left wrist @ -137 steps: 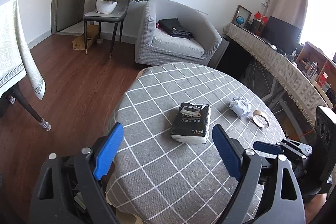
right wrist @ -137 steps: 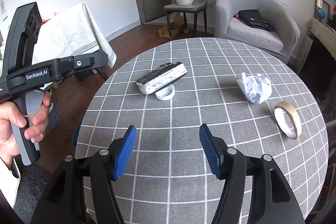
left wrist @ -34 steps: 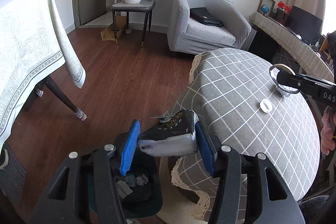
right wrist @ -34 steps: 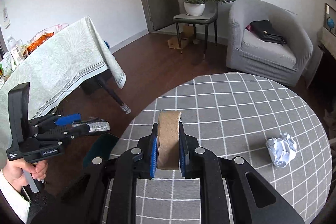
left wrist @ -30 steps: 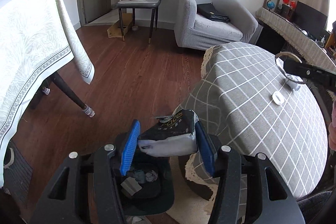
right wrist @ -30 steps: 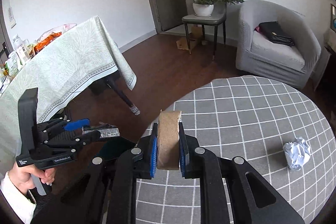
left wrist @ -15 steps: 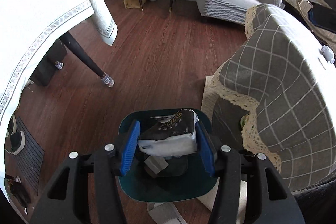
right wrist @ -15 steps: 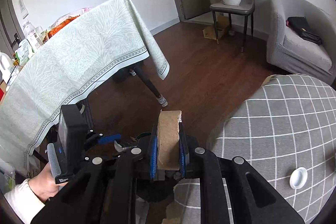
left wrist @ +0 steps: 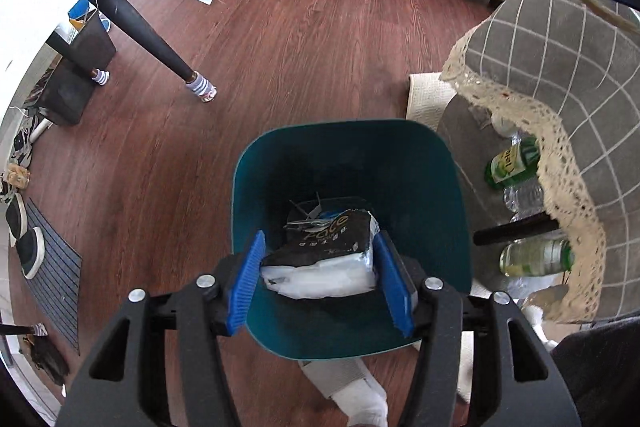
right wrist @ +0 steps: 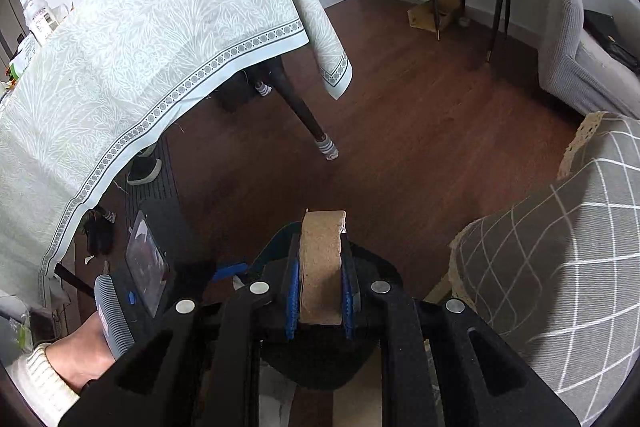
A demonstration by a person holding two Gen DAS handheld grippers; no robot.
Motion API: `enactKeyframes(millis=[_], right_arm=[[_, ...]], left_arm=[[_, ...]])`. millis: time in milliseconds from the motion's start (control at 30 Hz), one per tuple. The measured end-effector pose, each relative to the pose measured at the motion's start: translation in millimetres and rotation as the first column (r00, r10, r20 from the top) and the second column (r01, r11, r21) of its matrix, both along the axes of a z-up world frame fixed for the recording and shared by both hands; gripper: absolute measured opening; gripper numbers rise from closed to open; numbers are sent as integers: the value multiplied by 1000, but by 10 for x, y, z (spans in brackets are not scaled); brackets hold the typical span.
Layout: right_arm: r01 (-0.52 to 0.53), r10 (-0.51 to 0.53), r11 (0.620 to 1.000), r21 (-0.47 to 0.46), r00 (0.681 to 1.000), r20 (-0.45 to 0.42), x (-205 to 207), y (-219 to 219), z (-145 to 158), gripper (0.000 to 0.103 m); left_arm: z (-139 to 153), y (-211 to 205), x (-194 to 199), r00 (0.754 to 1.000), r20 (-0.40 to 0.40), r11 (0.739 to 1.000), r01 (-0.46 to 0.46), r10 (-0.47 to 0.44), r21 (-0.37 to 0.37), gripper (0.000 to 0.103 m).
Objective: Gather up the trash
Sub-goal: 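Carry the tissue pack and tape roll over the teal bin and open both tools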
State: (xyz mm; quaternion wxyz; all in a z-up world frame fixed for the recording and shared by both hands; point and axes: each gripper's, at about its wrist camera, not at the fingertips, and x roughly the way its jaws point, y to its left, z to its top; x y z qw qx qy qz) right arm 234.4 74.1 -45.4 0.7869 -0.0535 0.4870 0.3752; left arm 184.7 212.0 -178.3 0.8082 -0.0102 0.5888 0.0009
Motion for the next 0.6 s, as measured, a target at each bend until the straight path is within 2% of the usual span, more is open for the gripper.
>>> enactKeyframes(millis=[100, 233, 600], right_arm=[[-1, 0, 1000, -13, 1000, -31, 25, 95, -146, 17], [-11, 9, 999, -41, 998, -64, 42, 224, -343, 17], [-36, 18, 991, -129, 990, -140, 42, 472, -879, 17]], left_arm=[[3, 82, -72, 1000, 16, 1000, -3, 3, -4, 72], [41, 201, -135, 999, 36, 999, -39, 39, -19, 73], [433, 572, -292, 973, 168, 987, -149, 158, -65, 74]])
